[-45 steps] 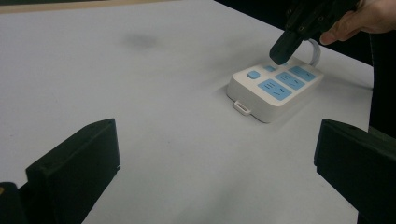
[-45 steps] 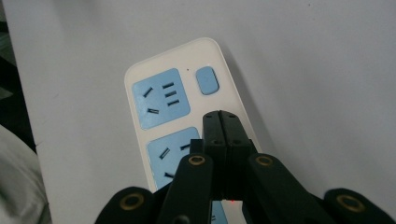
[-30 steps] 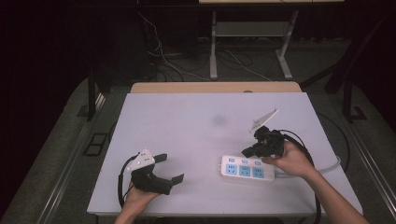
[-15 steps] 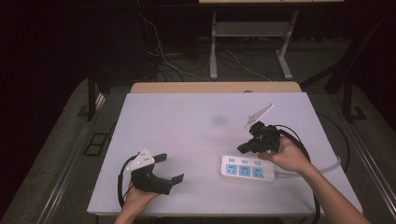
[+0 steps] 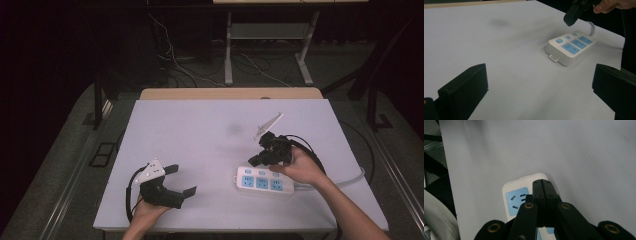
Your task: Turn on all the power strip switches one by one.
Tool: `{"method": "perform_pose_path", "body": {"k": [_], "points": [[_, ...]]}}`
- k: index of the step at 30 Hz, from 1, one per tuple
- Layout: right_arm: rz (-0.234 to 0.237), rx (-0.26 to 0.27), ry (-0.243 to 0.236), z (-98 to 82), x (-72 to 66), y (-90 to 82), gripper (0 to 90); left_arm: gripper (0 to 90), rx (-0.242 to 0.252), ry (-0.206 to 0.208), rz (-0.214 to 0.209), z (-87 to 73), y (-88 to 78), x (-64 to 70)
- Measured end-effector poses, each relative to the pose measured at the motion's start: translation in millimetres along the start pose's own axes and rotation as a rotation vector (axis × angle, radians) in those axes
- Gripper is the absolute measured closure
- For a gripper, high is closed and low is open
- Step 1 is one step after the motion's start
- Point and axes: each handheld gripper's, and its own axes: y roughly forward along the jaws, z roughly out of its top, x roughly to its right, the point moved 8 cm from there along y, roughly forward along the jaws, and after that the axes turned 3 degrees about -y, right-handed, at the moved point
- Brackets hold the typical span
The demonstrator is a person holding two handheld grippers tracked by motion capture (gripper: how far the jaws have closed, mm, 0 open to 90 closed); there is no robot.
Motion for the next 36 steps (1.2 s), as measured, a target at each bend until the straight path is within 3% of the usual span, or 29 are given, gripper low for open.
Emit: {"method": "perform_pose_path", "body": {"k": [18,36], "points": [[0.018,-0.022,-0.003,2.2,-0.8,17.2,90.0,0.0,-0.002,0.001,-0.003,-0.4,0.2,0.2],[0.022,-0.058,0.007,-6.9,1.2,34.1,90.0,0.0,0.0,0.0,-0.003,-0.2,0.0,0.0]]}}
